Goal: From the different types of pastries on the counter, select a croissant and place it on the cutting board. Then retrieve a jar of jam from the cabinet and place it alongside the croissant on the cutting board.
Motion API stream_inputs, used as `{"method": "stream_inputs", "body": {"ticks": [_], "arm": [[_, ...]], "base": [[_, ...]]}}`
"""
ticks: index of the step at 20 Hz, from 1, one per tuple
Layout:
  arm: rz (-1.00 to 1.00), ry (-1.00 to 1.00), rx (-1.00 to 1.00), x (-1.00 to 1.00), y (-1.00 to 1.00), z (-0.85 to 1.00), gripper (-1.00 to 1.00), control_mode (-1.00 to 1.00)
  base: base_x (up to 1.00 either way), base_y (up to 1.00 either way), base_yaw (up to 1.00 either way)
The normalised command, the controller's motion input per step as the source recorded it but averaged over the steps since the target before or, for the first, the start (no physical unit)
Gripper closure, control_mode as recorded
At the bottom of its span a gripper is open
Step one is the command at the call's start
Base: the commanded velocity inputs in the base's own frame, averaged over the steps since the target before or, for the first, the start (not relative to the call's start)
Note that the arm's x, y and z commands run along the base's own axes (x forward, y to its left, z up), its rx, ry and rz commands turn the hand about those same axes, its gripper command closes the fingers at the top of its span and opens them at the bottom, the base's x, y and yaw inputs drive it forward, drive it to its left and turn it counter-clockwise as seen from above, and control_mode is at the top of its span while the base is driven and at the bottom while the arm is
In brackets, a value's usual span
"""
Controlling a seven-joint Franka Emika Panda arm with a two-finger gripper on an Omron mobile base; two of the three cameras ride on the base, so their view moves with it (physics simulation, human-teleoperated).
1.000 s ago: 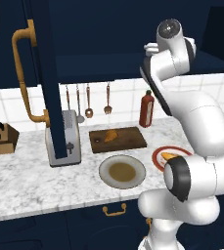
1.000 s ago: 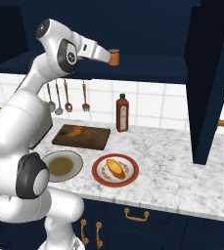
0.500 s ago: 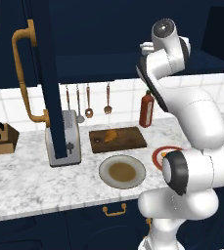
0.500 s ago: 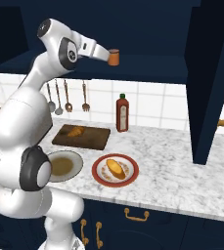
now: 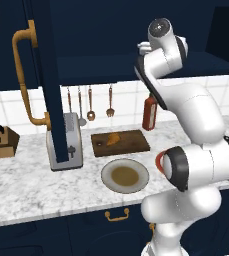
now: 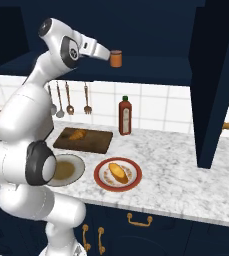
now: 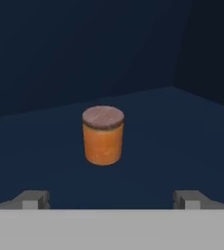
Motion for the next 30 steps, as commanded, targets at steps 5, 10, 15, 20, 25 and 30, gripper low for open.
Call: {"method": "stream_inputs", "body": {"ticks": [5, 10, 15, 20, 25, 30], "arm": [[0.00, 0.00, 0.00, 0.57, 0.01, 0.00, -1.00, -1.00], [0.00, 0.00, 0.00, 0.10, -0.04, 0.00, -1.00, -1.00], [0.00, 0.00, 0.01, 0.01, -0.20, 0.00, -1.00, -1.00], [0.00, 0.00, 0.00, 0.04, -0.05, 0.00, -1.00, -1.00], [0.00, 0.00, 0.00, 0.01, 0.00, -0.04, -1.00, -1.00], [0.00, 0.00, 0.00, 0.04, -0.05, -0.11, -1.00, -1.00]], "base": [[0.00, 0.00, 0.00], [0.00, 0.00, 0.00], [0.00, 0.00, 0.00], [0.00, 0.00, 0.00], [0.00, 0.00, 0.00], [0.00, 0.00, 0.00]]}}
